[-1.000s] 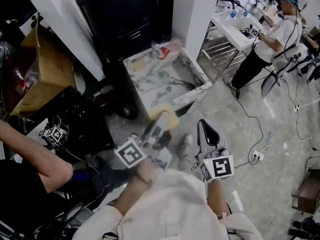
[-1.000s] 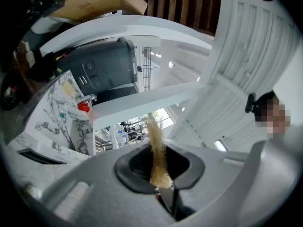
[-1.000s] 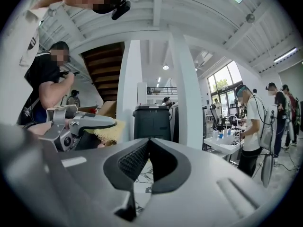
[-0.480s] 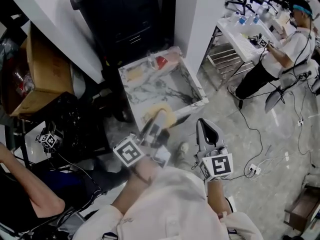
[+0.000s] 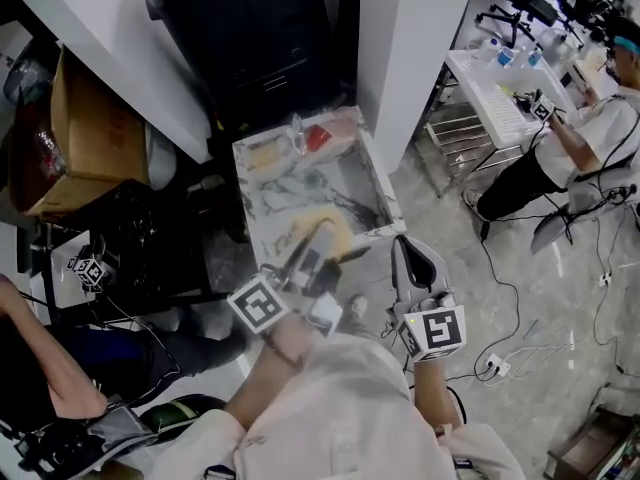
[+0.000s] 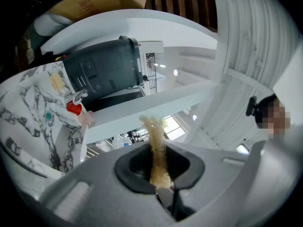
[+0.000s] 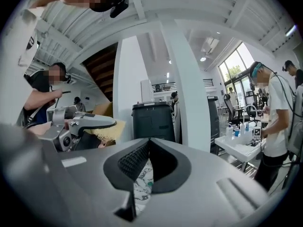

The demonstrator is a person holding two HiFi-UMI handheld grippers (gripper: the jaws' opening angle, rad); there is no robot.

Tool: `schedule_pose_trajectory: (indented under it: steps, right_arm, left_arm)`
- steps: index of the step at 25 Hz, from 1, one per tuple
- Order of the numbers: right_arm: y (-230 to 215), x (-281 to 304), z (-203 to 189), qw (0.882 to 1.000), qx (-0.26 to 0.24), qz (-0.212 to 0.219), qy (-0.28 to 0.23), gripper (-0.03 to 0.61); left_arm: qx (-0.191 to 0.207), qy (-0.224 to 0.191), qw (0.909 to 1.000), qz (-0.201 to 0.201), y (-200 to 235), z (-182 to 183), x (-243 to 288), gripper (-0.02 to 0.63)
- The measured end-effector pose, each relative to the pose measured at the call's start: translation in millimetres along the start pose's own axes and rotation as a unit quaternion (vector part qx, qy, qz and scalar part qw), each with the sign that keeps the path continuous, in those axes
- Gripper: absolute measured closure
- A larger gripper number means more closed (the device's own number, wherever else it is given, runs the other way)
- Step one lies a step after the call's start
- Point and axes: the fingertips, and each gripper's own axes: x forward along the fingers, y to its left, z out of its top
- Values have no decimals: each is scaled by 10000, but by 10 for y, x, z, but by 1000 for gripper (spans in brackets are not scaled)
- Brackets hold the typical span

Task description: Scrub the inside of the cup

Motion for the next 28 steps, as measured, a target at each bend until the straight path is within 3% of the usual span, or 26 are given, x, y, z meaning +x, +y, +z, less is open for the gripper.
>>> schedule_pose_trajectory:
  steps: [15,22,28]
  right_arm:
    - [-531,433,-121,9997,194,39,149,580]
    - [-690,861,-78,9995,-17,-168,266,580]
    - [-640,1397,-27,9993,-325,-26,196,580]
  left_arm:
    - [-112,47,9998,172,383,27,588,591]
    - [-304,80,9995,-43,622,336,915,591]
    - [-359,150,9992,3,957,687,1065,591]
